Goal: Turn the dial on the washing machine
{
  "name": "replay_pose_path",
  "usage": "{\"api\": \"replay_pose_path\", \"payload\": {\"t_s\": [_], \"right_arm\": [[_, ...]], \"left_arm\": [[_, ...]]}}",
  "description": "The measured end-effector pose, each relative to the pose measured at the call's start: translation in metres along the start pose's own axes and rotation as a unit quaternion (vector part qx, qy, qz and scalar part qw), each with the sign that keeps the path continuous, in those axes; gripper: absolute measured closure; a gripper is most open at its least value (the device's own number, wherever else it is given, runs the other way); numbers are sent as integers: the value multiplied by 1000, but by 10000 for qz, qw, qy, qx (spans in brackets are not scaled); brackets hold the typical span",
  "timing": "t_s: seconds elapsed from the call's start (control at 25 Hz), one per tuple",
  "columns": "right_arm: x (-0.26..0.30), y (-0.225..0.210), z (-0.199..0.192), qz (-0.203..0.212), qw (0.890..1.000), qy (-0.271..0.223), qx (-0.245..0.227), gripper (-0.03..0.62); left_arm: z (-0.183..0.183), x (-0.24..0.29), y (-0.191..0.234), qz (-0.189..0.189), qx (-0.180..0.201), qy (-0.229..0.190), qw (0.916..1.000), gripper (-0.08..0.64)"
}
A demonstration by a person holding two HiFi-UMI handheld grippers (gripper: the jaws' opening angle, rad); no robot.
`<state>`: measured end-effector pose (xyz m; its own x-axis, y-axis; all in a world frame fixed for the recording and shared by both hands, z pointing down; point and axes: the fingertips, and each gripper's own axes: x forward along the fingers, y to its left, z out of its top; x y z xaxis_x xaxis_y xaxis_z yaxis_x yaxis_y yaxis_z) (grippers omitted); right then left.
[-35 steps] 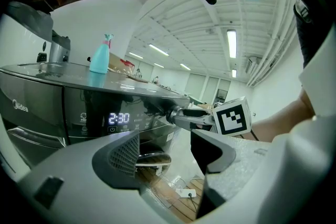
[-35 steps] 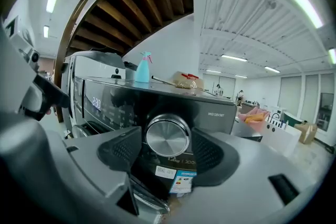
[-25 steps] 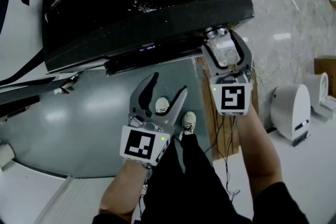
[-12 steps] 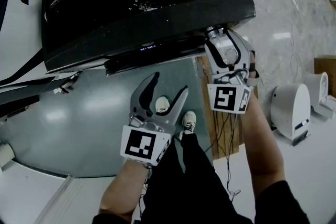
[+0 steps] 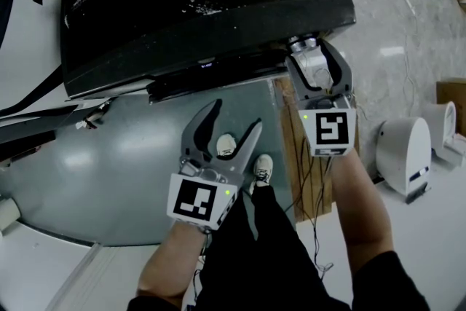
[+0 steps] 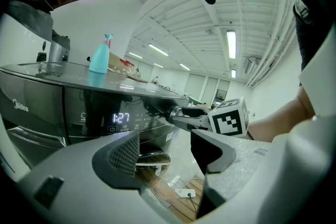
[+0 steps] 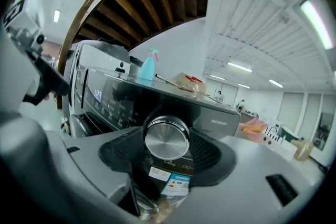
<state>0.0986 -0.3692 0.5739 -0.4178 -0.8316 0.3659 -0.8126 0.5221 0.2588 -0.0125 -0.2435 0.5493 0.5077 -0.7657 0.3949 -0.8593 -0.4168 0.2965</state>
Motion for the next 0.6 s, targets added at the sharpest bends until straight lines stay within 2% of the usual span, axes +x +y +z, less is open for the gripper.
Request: {"api": "replay_pose_path", "payload": {"t_s": [0.08, 0.36, 0.6], "right_arm": [[-1, -1, 1, 33, 9998, -38, 172, 322], [-19, 3, 16, 137, 9996, -146, 205, 325], [-52, 3, 40, 196, 9987, -270, 380, 427]], "left_arm": [[2, -1, -1, 9, 3, -13, 10000, 276], [14, -10, -13, 1, 48, -114, 9999, 276], [30, -28, -29, 33, 100, -198, 9997, 276]]}}
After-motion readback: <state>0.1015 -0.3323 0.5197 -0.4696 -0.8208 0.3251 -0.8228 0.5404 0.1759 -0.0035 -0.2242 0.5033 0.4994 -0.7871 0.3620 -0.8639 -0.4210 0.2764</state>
